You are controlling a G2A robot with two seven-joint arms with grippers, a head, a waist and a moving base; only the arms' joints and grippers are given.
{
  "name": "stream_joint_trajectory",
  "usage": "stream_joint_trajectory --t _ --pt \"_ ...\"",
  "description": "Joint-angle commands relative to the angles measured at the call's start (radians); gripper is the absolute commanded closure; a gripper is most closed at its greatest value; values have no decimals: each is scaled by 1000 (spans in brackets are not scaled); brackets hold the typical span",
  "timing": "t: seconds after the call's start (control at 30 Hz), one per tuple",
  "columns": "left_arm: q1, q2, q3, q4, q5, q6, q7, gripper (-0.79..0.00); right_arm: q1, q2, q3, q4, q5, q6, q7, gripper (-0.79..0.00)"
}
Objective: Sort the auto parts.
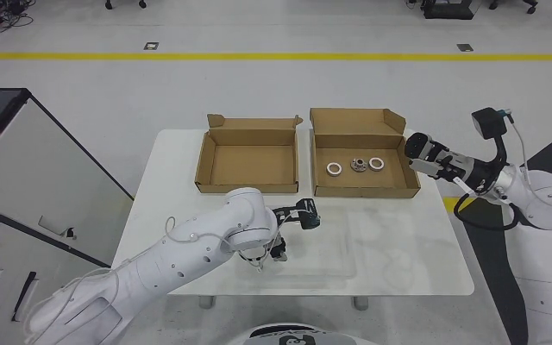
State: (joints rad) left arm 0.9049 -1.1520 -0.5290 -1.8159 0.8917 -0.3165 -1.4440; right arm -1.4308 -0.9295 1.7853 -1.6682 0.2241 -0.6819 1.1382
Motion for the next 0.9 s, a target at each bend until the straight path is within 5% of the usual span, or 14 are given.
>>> stream_joint_trajectory --t 0.0,0.37,0.77,0.87 --pt "0 0 0 0 -1 0 0 -785 0 0 0 0 0 0 0 -785" --pt "4 0 28 6 21 -58 -1 -785 0 0 0 0 0 0 0 -785" --pt "-129 -31 145 99 -48 -43 -17 -785 0 0 0 0 0 0 0 -785" --pt "-149 -38 162 121 -68 -41 -19 -677 0 0 0 0 0 0 0 -785"
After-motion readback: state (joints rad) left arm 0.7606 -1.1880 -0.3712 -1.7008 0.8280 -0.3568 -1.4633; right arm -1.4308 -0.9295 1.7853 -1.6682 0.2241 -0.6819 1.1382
